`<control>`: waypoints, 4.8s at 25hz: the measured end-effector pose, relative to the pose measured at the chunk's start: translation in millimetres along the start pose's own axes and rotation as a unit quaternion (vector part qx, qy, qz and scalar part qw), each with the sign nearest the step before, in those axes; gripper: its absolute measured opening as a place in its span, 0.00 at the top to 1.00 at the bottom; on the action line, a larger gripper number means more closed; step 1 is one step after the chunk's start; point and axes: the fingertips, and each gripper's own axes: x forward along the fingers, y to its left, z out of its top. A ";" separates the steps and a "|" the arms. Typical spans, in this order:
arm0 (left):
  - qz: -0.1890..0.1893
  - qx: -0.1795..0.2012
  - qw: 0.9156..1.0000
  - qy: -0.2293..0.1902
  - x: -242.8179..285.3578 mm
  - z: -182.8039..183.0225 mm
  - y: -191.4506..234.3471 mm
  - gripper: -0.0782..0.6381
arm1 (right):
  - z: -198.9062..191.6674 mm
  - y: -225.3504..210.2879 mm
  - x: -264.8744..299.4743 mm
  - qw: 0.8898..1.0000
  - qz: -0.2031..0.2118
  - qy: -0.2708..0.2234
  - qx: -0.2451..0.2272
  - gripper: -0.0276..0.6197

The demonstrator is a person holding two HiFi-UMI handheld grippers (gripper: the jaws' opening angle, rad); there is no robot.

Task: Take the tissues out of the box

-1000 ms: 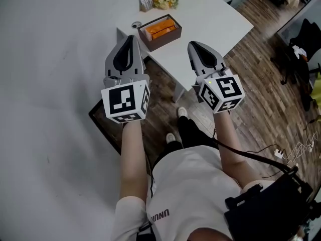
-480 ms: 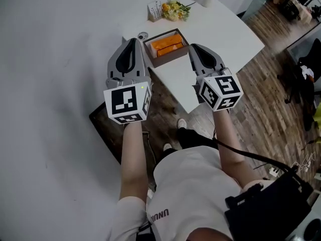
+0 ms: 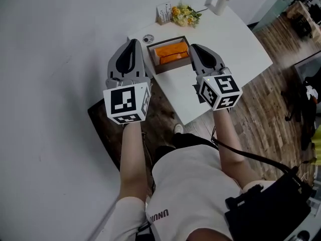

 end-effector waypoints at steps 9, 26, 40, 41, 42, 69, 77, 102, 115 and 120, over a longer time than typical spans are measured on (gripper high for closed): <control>0.030 -0.002 1.000 0.007 5.7 -12.4 -2.2 0.87 | -3.0 -5.7 20.3 0.998 0.049 0.009 -0.024 0.92; 0.040 -0.017 0.999 0.018 32.7 -38.6 18.9 0.87 | -21.3 -5.9 69.0 0.994 0.086 0.040 -0.062 0.92; 0.046 -0.038 0.998 0.034 69.5 -70.5 43.0 0.87 | -55.1 -17.9 113.5 0.981 0.114 0.111 -0.107 0.92; 0.046 -0.040 0.997 0.037 71.1 -72.9 44.6 0.87 | -57.6 -18.1 116.1 0.980 0.116 0.116 -0.109 0.92; 0.045 -0.043 0.997 0.040 72.7 -75.9 45.9 0.87 | -60.3 -17.9 118.7 0.979 0.120 0.121 -0.111 0.92; 0.029 -0.093 0.991 0.090 77.6 -141.0 60.5 0.87 | -122.6 0.7 154.8 0.917 0.239 0.250 -0.201 0.91; 0.027 -0.108 0.989 0.095 80.8 -152.2 58.9 0.87 | -143.6 9.0 148.4 0.880 0.290 0.297 -0.233 0.79; 0.025 -0.138 0.984 0.106 77.0 -171.6 60.2 0.87 | -184.2 16.1 142.6 0.799 0.371 0.384 -0.277 0.60; 0.027 -0.144 0.984 0.107 76.1 -173.3 64.0 0.87 | -197.3 11.0 142.8 0.766 0.375 0.426 -0.302 0.57; 0.027 -0.146 0.983 0.105 74.6 -174.4 63.9 0.87 | -200.3 13.4 142.6 0.759 0.381 0.431 -0.307 0.57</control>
